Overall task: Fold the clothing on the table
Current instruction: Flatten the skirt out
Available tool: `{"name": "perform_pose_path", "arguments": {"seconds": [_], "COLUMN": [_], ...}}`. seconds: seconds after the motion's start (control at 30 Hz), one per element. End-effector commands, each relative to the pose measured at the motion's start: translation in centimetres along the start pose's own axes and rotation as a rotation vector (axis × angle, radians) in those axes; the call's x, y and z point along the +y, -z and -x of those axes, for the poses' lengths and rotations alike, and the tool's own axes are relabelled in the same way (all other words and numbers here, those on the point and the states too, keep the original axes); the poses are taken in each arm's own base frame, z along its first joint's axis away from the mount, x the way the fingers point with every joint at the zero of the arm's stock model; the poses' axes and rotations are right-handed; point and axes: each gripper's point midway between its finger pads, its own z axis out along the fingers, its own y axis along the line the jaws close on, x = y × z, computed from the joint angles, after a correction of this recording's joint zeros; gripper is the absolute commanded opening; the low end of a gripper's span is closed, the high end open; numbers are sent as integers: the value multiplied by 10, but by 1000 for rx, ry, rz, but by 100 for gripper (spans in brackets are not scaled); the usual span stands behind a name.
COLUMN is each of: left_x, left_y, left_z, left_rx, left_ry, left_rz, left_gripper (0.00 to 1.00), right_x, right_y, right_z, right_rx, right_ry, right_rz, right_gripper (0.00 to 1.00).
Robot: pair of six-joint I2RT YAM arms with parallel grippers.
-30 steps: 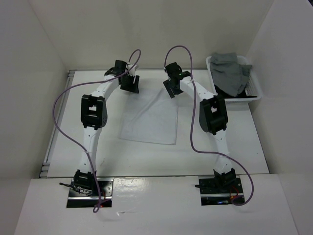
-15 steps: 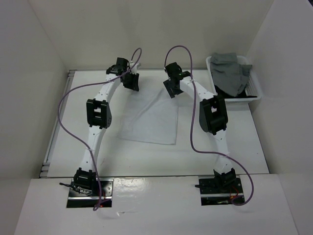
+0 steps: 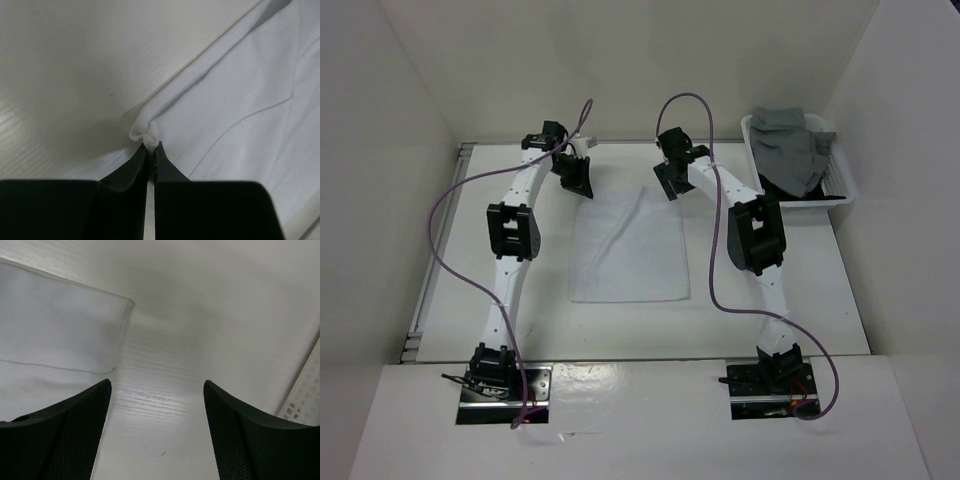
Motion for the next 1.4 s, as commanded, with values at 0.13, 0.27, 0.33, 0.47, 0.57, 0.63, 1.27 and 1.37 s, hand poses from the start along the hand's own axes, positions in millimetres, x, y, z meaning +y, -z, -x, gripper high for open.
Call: {"name": "perform_pose_path", "arguments": {"seconds": [0.13,0.27,0.33,0.47,0.57,0.63,1.27,1.37], "left_x": [-22,-19,-29,-29,-30,-28,-17,-17], "left_y": [38,27,34,29,31,33,32,31], "left_z": [-14,-31,-37,-60,-70,-69,-72,-76], "left_rx": [7,-44,-51,-16,-2,-8,0,9], "left_ry": [14,9,-9,17,25,18,20,26], "left_rz": [-139,-89,-80,-78,-68,-47,-14,-16], "left_gripper": [2,3,4,5,5,5,7,7], "right_x": [13,34,44,48,43,45,64,67], "right_y": [0,-11,-20,-18,-23,-22,-29,-24], "right_z": [19,30,28,58,61,59,15,16], "right_rx": [-56,-71,-46,-102,-107,-99,-17,-13], "right_ry": [-59,-80,-82,-98,-106,-104,-58,-58], "right_rz": [87,183,221,284,279,289,387,417], "right_gripper": [78,75,74,74,74,74,69,67]}}
